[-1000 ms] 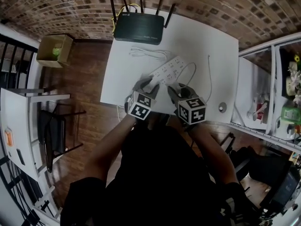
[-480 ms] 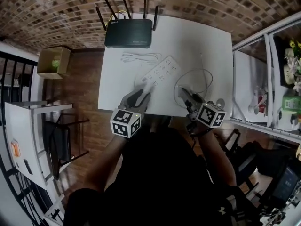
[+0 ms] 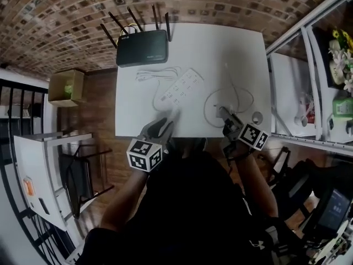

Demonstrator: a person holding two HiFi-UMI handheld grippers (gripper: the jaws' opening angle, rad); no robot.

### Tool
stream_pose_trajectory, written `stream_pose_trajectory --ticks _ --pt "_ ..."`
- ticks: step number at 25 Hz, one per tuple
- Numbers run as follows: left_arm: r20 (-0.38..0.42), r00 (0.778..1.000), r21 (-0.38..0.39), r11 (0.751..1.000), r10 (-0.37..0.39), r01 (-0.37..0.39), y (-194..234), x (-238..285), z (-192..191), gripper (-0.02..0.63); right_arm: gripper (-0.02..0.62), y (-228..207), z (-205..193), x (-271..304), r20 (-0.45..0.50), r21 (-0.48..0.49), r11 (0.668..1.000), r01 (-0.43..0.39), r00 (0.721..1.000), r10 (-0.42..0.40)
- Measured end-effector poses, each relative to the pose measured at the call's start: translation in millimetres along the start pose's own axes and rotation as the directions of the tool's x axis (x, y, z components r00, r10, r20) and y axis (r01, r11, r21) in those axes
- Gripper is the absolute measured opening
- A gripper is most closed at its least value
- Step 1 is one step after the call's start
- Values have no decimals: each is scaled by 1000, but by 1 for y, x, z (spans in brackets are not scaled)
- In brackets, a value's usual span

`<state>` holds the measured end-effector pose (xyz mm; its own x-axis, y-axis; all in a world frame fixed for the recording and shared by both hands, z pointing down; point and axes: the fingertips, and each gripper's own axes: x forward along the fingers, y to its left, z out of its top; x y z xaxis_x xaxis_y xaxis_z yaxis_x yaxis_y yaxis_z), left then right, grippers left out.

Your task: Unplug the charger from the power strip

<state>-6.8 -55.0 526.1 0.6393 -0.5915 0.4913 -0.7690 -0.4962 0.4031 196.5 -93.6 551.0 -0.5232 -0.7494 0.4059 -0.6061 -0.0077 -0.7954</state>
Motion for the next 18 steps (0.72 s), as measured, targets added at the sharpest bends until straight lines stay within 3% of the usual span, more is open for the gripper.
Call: stream_pose_trajectory --ticks 8,18 --pt "6 1000 7 1000 -16 16 -15 6 5 107 143 -39 -14 9 -32 86 994 64 998 -61" --pt "-6 1000 -24 1000 0 0 -7 3 -3 107 144 -96 -40 25 -128 96 968 230 968 -217"
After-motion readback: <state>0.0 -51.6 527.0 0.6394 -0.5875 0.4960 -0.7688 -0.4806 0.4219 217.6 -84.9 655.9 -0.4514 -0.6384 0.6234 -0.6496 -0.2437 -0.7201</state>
